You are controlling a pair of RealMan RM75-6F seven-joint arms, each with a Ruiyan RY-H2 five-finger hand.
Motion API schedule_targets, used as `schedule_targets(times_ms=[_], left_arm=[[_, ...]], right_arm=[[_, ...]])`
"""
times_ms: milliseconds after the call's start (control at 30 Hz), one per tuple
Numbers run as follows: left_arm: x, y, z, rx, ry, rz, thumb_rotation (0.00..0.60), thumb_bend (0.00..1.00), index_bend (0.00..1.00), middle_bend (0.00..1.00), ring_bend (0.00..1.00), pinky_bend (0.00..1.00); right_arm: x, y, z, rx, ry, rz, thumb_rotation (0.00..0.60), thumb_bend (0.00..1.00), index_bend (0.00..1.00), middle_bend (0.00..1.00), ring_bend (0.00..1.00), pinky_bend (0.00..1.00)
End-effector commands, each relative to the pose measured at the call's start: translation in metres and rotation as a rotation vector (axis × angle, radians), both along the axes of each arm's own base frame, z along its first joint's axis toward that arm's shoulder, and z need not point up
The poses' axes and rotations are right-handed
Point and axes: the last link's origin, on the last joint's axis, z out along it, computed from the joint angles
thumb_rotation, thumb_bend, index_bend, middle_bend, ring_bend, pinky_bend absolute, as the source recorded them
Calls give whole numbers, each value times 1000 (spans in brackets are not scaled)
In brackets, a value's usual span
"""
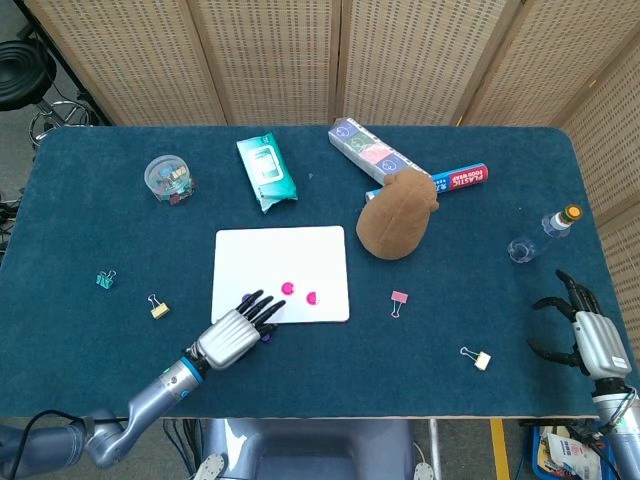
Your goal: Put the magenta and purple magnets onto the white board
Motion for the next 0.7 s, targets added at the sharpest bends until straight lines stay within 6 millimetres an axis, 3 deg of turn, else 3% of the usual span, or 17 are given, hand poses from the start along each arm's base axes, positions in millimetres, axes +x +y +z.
schedule_targets(times_ms=[33,167,500,700], left_arm=[[2,1,-2,-5,4,0,600,421,332,0,0,0],[4,-1,-3,-20,0,4,600,421,398,0,0,0],[3,-5,-4,-30,-12,-8,600,421,732,0,0,0],[0,-5,-3,-17,-21,-13,600,421,805,0,0,0]], right_arm=[[0,0,0,1,1,-1,600,229,371,0,0,0],[0,0,0,0,-1,0,600,229,371,0,0,0],[0,0,1,-1,-6,0,600,229,372,0,0,0],[0,0,1,1,-10,2,600,229,372,0,0,0]])
